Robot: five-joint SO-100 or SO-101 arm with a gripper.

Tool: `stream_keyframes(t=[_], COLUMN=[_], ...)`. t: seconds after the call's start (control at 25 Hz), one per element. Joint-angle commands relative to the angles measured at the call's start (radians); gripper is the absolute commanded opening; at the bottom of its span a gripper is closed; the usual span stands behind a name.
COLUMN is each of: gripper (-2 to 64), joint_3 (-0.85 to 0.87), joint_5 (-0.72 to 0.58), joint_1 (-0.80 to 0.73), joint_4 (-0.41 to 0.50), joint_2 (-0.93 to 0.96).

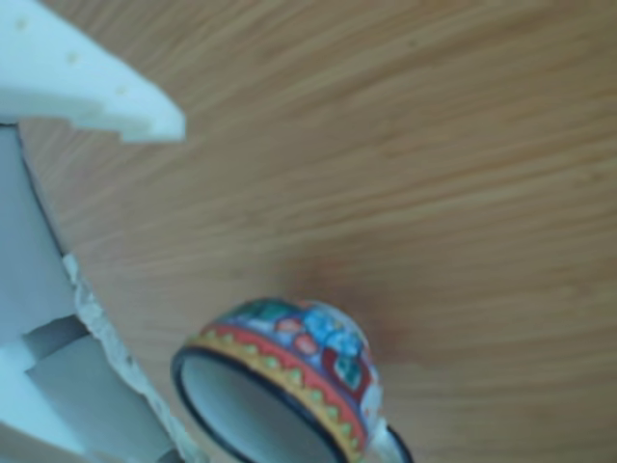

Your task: Grasp a red cap and put it in the cup.

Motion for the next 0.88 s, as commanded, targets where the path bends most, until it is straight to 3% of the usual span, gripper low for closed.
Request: stream_keyframes(t=[0.0, 0.24, 0.48, 0.72, 0.84], gripper=[44.4, 44.4, 44.4, 44.2, 35.0], joint_3=[0.078, 0.307, 0.431, 0.5, 0.497], joint_5=[0.008, 0.008, 0.009, 0.017, 0.012], joint_1=[-0.006, -0.006, -0.006, -0.006, -0.006], joint_4=[-0.061, -0.224, -0.362, -0.431, -0.431], joint_2=[0.067, 0.175, 0.186, 0.196, 0.196])
